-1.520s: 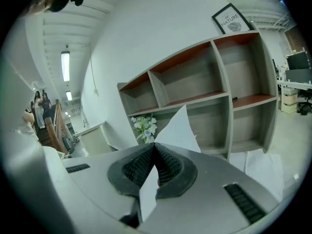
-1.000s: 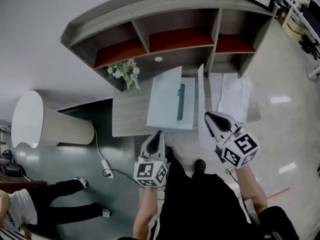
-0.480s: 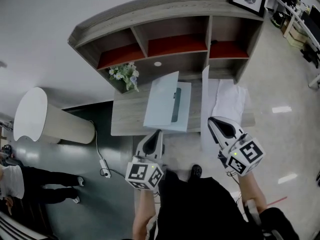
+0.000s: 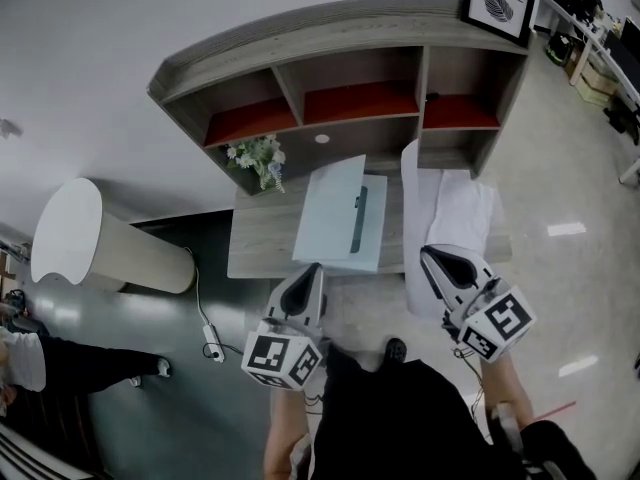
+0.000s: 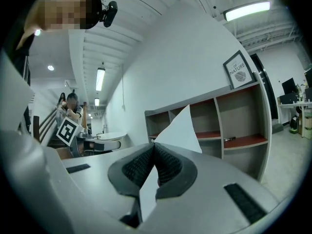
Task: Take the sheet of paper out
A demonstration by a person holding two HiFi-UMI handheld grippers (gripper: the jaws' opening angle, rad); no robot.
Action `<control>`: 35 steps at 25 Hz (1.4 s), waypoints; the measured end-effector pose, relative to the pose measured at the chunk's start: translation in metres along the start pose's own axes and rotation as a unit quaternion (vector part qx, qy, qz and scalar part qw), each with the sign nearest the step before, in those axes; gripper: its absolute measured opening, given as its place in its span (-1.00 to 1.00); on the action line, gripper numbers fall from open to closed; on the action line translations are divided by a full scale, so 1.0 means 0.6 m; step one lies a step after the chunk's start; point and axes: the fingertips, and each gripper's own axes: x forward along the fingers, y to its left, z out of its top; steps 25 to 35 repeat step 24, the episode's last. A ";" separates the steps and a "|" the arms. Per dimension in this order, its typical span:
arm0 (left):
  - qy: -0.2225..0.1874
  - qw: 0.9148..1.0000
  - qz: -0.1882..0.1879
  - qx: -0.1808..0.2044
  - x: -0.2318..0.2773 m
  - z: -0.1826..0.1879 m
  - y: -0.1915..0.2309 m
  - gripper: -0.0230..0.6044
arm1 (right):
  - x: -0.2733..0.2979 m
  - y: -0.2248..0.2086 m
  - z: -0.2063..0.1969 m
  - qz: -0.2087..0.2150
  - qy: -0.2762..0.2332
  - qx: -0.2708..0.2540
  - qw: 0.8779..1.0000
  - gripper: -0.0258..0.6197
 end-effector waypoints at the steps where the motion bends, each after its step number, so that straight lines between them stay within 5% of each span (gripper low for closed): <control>1: 0.000 1.000 -0.001 0.001 -0.001 0.001 0.000 -0.89 | -0.001 0.001 0.001 0.000 -0.001 -0.001 1.000 -0.88; 35: 0.017 1.000 -0.011 0.004 -0.022 -0.031 -0.020 -0.89 | -0.023 0.030 -0.013 0.014 0.005 0.006 1.000 -0.88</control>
